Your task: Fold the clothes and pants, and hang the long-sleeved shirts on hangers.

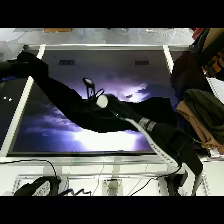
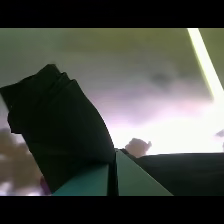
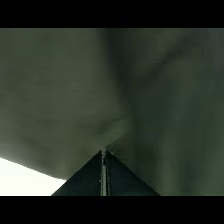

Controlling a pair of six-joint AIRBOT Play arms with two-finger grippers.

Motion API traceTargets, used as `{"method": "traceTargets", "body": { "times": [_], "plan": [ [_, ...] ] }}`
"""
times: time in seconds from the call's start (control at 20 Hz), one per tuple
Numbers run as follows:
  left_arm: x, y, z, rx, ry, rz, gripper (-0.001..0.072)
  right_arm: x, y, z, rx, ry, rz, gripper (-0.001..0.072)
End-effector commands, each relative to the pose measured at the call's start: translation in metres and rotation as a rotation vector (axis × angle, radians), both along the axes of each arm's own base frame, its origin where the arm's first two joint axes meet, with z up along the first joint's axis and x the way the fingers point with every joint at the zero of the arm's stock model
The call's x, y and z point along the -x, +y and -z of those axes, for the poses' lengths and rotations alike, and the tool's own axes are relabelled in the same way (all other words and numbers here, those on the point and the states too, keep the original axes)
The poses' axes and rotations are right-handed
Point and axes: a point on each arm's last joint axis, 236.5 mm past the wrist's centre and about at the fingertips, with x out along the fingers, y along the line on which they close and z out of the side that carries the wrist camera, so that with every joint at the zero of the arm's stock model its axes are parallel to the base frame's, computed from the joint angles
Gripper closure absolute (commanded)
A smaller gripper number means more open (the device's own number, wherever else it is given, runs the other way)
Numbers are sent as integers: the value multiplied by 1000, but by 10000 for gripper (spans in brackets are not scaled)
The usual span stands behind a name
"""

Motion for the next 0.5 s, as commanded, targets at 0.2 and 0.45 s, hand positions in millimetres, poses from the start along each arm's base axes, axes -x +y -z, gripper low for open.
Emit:
{"method": "traceTargets", "body": {
  "times": [0.2, 0.45],
  "plan": [
    [-32, -101, 68, 179, 158, 239, 698, -78, -184, -23, 266, -71, 14, 684],
    [-7, -238, 147, 124, 313, 512, 699, -120, -282, -70, 256, -126, 205, 683]
  ]
}}
